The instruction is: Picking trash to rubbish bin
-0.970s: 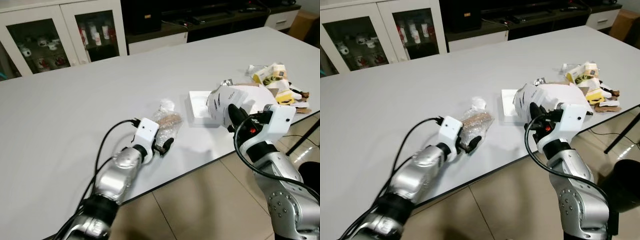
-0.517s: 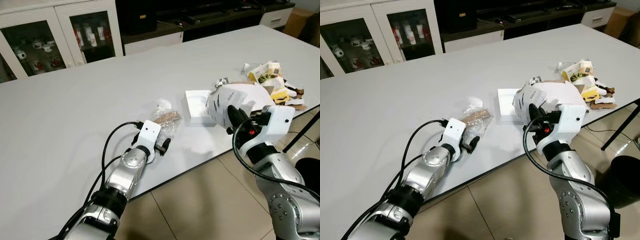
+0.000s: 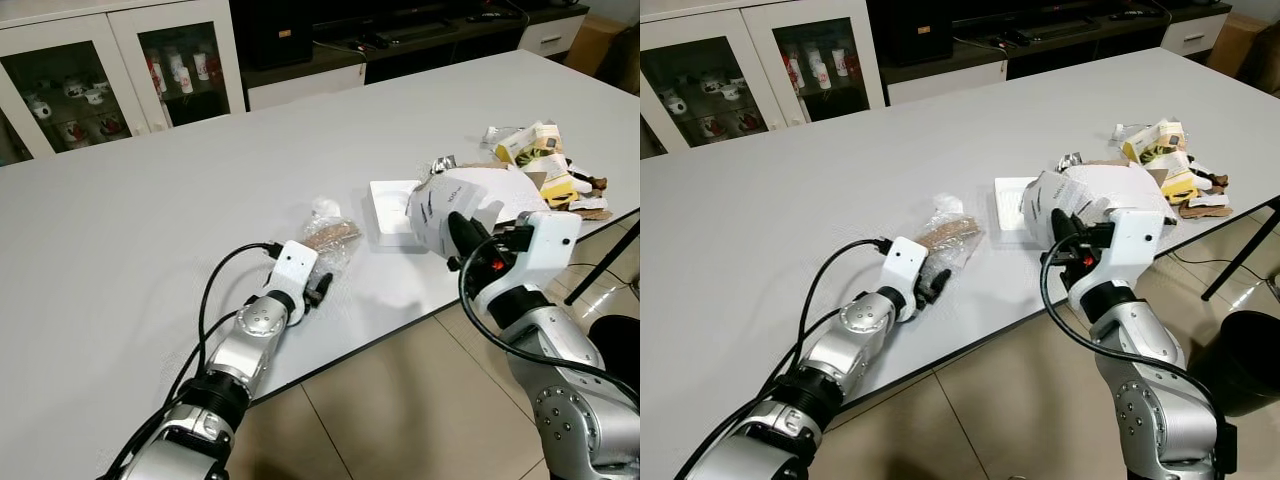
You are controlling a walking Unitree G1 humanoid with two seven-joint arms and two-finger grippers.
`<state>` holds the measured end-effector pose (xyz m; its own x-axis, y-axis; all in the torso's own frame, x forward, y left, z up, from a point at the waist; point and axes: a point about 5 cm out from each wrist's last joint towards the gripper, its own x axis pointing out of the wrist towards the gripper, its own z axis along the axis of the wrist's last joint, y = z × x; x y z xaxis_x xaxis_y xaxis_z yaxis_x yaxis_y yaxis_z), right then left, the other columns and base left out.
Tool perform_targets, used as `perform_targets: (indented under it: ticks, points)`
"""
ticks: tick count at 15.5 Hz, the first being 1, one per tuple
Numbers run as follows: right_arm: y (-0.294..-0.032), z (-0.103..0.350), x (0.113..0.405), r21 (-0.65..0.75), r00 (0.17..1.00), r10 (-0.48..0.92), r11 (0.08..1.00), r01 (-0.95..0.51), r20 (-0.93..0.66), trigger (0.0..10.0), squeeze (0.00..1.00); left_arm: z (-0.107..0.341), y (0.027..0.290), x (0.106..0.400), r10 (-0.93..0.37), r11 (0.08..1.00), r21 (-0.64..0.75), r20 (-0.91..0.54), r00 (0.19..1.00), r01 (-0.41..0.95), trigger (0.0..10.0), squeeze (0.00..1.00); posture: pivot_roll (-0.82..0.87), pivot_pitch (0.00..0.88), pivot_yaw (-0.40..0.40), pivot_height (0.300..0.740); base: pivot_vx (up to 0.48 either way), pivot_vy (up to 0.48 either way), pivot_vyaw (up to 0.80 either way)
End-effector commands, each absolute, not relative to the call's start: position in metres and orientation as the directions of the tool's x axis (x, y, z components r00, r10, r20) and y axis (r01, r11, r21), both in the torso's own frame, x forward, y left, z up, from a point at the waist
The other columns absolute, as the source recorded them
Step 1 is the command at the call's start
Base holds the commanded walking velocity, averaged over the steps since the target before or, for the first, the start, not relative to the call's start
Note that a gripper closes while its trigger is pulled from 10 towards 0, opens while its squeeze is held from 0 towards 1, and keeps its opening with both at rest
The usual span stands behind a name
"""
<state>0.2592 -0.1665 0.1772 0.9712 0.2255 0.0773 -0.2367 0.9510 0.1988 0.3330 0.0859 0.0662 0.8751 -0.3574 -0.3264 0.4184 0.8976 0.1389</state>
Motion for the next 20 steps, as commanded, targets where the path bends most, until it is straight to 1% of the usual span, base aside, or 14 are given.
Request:
perform_targets:
  ticks: [1, 5, 7, 10, 14, 15, 16, 19, 20]
  points:
    - [-0.164, 0.179, 0.262, 0.191, 0.966, 0.244, 0.948, -0.255, 0.081, 0.0, 0.00, 0.054, 0.099, 0.329, -0.323, 0.907, 0.136, -0.384, 0.865, 0.398, 0.0, 0.00, -0.16, 0.000, 0.011, 0.740, 0.000, 0.000, 0.00]
    - [-0.161, 0.172, 0.262, 0.198, 0.965, 0.256, 0.944, -0.264, 0.064, 0.0, 0.00, 0.057, 0.114, 0.327, -0.302, 0.927, 0.113, -0.347, 0.888, 0.359, 0.0, 0.00, -0.14, 0.000, 0.004, 0.740, 0.000, 0.000, 0.00]
    - [-0.158, 0.169, 0.263, 0.209, 0.962, 0.268, 0.939, -0.274, 0.060, 0.0, 0.00, 0.066, 0.123, 0.326, -0.280, 0.954, 0.029, -0.257, 0.925, 0.297, 0.0, 0.00, -0.11, 0.000, -0.012, 0.740, 0.000, 0.000, 0.00]
    - [-0.154, 0.167, 0.264, 0.216, 0.958, 0.283, 0.933, -0.288, 0.054, 0.0, 0.00, 0.073, 0.129, 0.323, -0.285, 0.958, -0.022, -0.194, 0.939, 0.286, 0.0, 0.00, -0.09, 0.000, -0.031, 0.740, 0.000, 0.000, 0.00]
    - [-0.149, 0.167, 0.268, 0.222, 0.950, 0.306, 0.924, -0.313, 0.062, 0.0, 0.00, 0.088, 0.140, 0.316, -0.259, 0.965, -0.048, -0.077, 0.963, 0.256, 0.0, 0.00, -0.07, 0.000, -0.046, 0.740, 0.000, 0.000, 0.00]
    - [-0.148, 0.170, 0.271, 0.218, 0.948, 0.308, 0.923, -0.318, 0.080, 0.0, 0.00, 0.098, 0.147, 0.314, -0.235, 0.972, -0.039, -0.038, 0.971, 0.234, 0.0, 0.00, -0.06, 0.000, -0.051, 0.740, 0.000, 0.000, 0.00]
    - [-0.149, 0.172, 0.272, 0.216, 0.948, 0.307, 0.923, -0.319, 0.086, 0.0, 0.00, 0.101, 0.149, 0.313, -0.228, 0.973, -0.034, -0.031, 0.973, 0.227, 0.0, 0.00, -0.06, 0.000, -0.051, 0.740, 0.000, 0.000, 0.00]
    - [-0.150, 0.176, 0.274, 0.172, 0.948, 0.297, 0.934, -0.313, 0.112, 0.0, 0.00, 0.119, 0.158, 0.310, -0.226, 0.974, 0.002, -0.012, 0.974, 0.226, 0.0, 0.00, -0.06, 0.000, -0.030, 0.740, 0.000, 0.000, 0.00]
    - [-0.149, 0.179, 0.272, 0.147, 0.951, 0.286, 0.942, -0.302, 0.121, 0.0, 0.00, 0.126, 0.164, 0.306, -0.228, 0.974, 0.003, -0.014, 0.974, 0.228, 0.0, 0.00, -0.08, 0.000, -0.003, 0.740, 0.000, 0.000, 0.00]
